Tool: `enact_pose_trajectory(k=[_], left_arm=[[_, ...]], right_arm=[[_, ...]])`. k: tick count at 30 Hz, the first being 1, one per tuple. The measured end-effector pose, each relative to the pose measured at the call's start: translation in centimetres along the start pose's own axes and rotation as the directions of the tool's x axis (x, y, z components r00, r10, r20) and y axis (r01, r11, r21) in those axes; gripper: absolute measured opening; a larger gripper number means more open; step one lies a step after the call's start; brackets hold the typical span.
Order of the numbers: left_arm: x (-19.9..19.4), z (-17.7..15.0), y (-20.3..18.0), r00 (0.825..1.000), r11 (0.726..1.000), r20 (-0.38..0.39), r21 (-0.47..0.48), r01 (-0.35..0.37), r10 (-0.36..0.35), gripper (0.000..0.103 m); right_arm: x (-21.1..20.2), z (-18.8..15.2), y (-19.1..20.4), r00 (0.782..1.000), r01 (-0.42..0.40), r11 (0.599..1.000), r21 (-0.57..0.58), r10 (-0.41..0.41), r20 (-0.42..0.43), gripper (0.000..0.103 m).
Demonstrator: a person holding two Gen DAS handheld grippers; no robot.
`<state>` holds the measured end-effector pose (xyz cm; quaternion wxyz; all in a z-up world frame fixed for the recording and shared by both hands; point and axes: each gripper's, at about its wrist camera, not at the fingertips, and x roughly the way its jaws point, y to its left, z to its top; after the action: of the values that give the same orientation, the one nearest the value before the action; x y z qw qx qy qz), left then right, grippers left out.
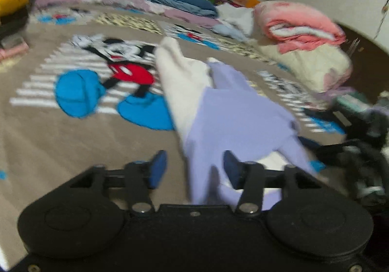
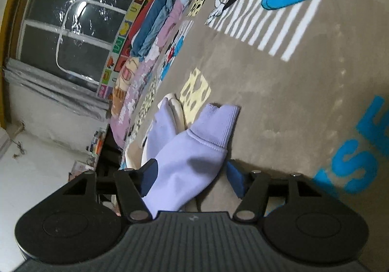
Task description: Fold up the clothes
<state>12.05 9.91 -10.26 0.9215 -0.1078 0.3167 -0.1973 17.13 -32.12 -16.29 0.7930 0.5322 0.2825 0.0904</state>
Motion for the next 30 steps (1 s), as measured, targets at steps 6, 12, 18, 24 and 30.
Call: enact_pose_trajectory(k=[6, 12, 18, 24, 30], left_arm=[[0.7, -3.1, -5.8, 0.978, 0.89, 0.025, 0.409, -0.2, 0.208, 0.055], [2.9, -5.8, -9.4, 0.907, 0.691, 0.174, 0.597, -0.407, 0.384, 0.056], [4.4, -6.9, -10.4, 0.828, 0.54, 0.298, 0.645, -0.541, 0.475, 0.057], [4.1, -6.0, -8.9, 0.773, 0.543, 0.312, 0.568, -0.618, 0.553, 0.055], [4.8, -6.2, -9.5, 0.735, 0.496, 0.337, 0.567, -0.657, 0.588, 0.02]], right_arm=[[1.3, 0.1, 0.4, 1.0, -0.014, 1.0, -0.004, 0.014, 0.006, 0.061], [2.8, 0.2, 0.9, 0.999, -0.036, 0.999, -0.003, 0.036, -0.017, 0.023], [1.9, 0.7, 4.6, 0.993, -0.118, 0.992, -0.041, 0.118, 0.003, 0.013], [1.9, 1.9, 9.6, 0.977, -0.212, 0.972, -0.102, 0.212, -0.018, 0.013], [2.2, 1.9, 12.8, 0.97, -0.244, 0.957, -0.159, 0.237, -0.06, 0.01]])
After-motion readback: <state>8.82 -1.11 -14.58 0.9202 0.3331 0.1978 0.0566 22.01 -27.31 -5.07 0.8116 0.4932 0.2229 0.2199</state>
